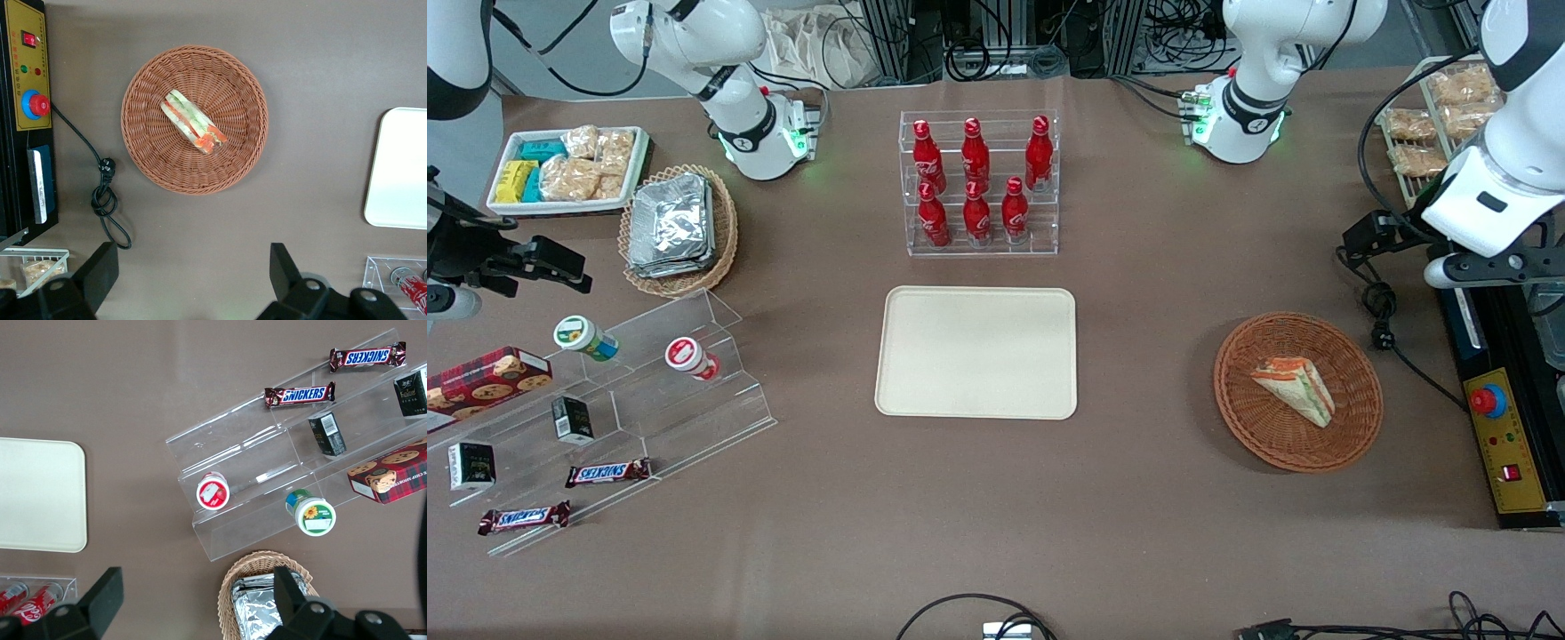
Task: Place sandwich from basket to tray
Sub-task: 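Move the left gripper over the sandwich in the wicker basket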
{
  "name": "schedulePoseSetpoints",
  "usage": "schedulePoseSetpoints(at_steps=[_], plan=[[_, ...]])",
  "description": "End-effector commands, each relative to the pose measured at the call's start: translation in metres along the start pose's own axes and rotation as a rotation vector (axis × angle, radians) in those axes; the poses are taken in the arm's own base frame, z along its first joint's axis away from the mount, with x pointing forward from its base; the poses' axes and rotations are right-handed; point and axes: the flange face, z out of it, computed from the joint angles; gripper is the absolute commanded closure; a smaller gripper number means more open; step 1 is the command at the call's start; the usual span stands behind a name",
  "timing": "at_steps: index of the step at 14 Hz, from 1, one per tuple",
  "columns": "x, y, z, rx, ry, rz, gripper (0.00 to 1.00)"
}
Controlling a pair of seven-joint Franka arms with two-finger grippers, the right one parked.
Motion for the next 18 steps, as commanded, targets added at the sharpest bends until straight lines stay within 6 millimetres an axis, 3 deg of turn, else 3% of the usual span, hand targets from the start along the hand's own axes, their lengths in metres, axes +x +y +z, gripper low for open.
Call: schedulePoseSetpoints(at_steps=[1, 3, 8, 10, 15, 18], plan=[[-0.002, -0.002, 0.0, 0.006, 0.011, -0.013, 0.0], [-0.003, -0.002, -0.001, 0.003, 0.018, -0.015, 0.0], [0.005, 0.001, 0.02, -0.004, 0.05, -0.072, 0.0], [0.014, 0.004, 0.048, -0.005, 0.045, -0.199, 0.0], [0.037, 0.015, 0.146, -0.014, 0.078, -0.568, 0.0], [0.051, 0.017, 0.2, 0.006, 0.089, -0.61, 0.0]])
